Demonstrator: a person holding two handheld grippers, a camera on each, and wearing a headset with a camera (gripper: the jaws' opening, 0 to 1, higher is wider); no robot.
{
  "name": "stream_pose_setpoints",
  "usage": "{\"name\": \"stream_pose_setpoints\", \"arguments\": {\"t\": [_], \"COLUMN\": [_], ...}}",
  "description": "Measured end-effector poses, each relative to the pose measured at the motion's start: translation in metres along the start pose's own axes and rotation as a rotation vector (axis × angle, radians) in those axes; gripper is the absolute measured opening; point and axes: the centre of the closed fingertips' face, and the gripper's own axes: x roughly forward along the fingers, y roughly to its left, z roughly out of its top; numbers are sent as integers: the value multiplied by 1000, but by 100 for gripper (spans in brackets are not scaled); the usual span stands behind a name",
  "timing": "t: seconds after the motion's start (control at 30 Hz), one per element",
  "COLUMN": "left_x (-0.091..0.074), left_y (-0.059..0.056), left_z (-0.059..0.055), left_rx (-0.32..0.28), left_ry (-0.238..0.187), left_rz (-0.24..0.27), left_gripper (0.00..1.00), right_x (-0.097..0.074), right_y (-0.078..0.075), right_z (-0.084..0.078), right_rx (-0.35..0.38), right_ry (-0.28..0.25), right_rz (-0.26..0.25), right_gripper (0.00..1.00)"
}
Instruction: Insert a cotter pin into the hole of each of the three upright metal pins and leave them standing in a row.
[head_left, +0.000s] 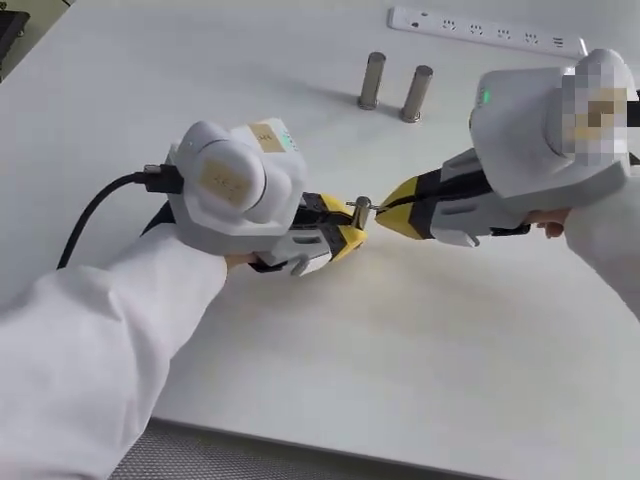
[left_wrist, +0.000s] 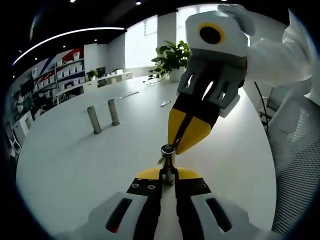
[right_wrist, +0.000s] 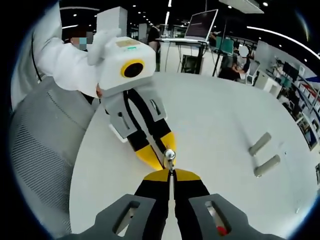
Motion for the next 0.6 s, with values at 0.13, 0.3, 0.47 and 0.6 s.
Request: {"name": "stream_pose_setpoints", "arguments": {"t": [0.13, 0.3, 0.47, 0.6], "left_x": [1, 2, 3, 3], "left_y": [0, 0, -1, -1], "left_z": [-1, -2, -3, -3], "left_rx": [14, 24, 27, 14], "left_ry": [6, 9, 13, 12], "left_rz": [0, 0, 1, 3], "left_gripper": [7, 7, 7, 7], "right_x": [2, 4, 5, 5], "right_y": [-2, 1, -2, -1], "right_z": [0, 2, 2, 2], "right_rx": [-82, -197, -297, -342], "right_ry": [28, 58, 91, 107], "right_rz": [1, 26, 36, 43], "right_gripper": [0, 0, 0, 0]}}
